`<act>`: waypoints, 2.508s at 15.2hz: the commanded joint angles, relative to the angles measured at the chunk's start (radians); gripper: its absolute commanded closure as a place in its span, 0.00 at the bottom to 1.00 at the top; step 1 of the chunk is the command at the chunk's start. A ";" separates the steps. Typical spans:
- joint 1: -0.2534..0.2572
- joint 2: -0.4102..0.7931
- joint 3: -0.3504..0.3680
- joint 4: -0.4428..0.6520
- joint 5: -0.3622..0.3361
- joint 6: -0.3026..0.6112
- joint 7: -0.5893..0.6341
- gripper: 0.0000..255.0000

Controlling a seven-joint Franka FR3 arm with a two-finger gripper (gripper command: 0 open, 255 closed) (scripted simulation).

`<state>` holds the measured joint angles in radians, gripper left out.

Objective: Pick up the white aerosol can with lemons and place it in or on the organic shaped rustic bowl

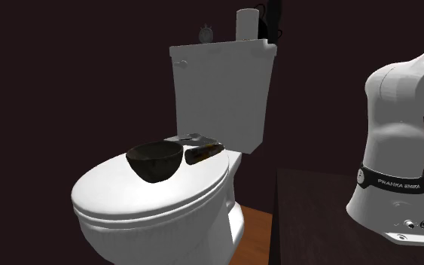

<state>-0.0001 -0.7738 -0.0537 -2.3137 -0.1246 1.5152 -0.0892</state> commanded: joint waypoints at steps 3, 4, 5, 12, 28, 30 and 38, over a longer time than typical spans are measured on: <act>0.008 0.013 -0.046 -0.042 -0.020 0.063 -0.073 0.00; 0.011 0.022 -0.069 -0.060 -0.030 0.096 -0.109 0.00; 0.015 0.034 -0.092 -0.077 -0.039 0.128 -0.145 0.00; 0.051 0.175 -0.256 -0.144 -0.080 0.362 -0.401 0.00; 0.206 0.824 -0.541 0.016 0.257 0.789 -1.170 0.00; 0.196 0.922 -0.529 0.066 0.346 0.806 -1.285 0.00; 0.128 1.131 -0.444 0.175 0.513 0.850 -1.494 0.00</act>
<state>0.1320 0.3415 -0.5047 -2.1442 0.3769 2.3578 -1.5748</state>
